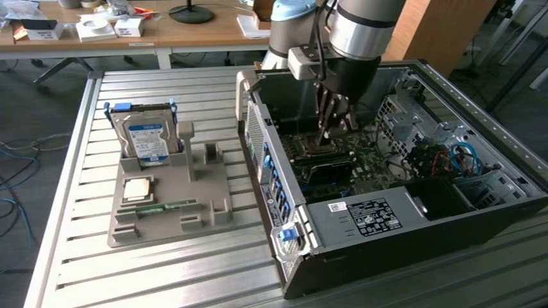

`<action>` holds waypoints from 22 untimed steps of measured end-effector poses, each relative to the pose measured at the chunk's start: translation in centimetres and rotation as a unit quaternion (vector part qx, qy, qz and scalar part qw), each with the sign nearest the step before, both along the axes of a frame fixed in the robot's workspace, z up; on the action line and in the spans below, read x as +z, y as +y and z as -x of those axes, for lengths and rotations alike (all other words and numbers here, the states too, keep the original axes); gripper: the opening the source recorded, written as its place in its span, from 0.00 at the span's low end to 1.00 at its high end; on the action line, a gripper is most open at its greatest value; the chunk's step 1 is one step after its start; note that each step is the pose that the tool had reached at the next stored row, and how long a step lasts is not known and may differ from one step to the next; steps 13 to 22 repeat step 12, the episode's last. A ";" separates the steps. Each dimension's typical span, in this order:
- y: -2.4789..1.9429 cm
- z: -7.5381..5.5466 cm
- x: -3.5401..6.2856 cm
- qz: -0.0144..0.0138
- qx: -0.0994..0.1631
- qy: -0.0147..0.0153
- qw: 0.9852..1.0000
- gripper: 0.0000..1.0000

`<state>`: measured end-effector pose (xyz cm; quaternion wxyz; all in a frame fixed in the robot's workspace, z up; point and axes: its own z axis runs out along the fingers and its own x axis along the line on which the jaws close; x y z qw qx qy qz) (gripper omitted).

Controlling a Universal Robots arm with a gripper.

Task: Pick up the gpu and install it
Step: 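Press down on the gpu until it lock into place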

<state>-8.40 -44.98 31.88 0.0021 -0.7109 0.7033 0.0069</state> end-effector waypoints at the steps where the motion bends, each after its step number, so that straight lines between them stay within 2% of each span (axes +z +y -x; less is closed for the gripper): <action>1: 0.00 -0.2 0.00 0.000 0.000 0.000 1.000 0.11; 5: -0.01 -0.7 -0.01 0.000 0.000 0.000 1.000 0.11; 22: 0.00 -0.7 -0.01 0.000 0.000 0.000 1.000 0.11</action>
